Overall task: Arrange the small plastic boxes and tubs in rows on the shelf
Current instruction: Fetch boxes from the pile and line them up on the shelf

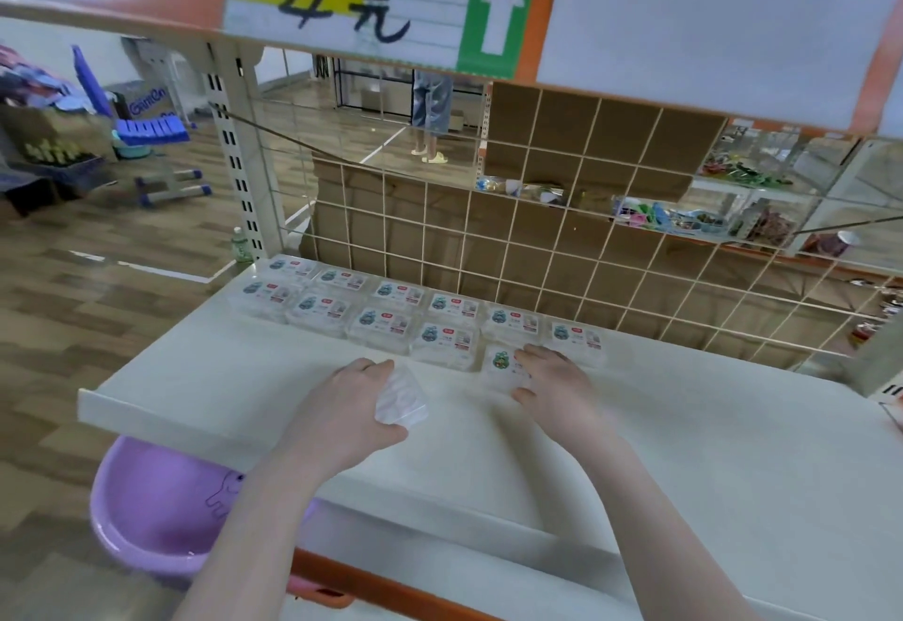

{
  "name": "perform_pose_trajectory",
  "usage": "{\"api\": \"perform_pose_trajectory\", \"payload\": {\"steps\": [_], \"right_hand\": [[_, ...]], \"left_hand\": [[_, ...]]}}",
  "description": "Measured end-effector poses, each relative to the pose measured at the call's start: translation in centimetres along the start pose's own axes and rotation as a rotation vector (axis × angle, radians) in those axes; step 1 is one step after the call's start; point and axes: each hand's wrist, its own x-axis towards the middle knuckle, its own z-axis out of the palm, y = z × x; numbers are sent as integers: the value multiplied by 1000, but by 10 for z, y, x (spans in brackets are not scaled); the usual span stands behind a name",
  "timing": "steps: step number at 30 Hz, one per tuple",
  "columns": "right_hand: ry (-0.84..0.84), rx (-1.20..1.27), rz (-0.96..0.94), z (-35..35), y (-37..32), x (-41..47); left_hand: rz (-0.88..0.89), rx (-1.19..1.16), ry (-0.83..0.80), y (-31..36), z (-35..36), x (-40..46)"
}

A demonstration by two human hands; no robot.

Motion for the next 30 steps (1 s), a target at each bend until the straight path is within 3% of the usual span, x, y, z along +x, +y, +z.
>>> {"api": "perform_pose_trajectory", "payload": {"steps": [15,30], "right_hand": [[86,15,64,7,-12,13],[269,-7,240,14,-13,-46]], "left_hand": [[36,9,-33,-16,-8,-2],[245,12,-142,-26,0,6]]}}
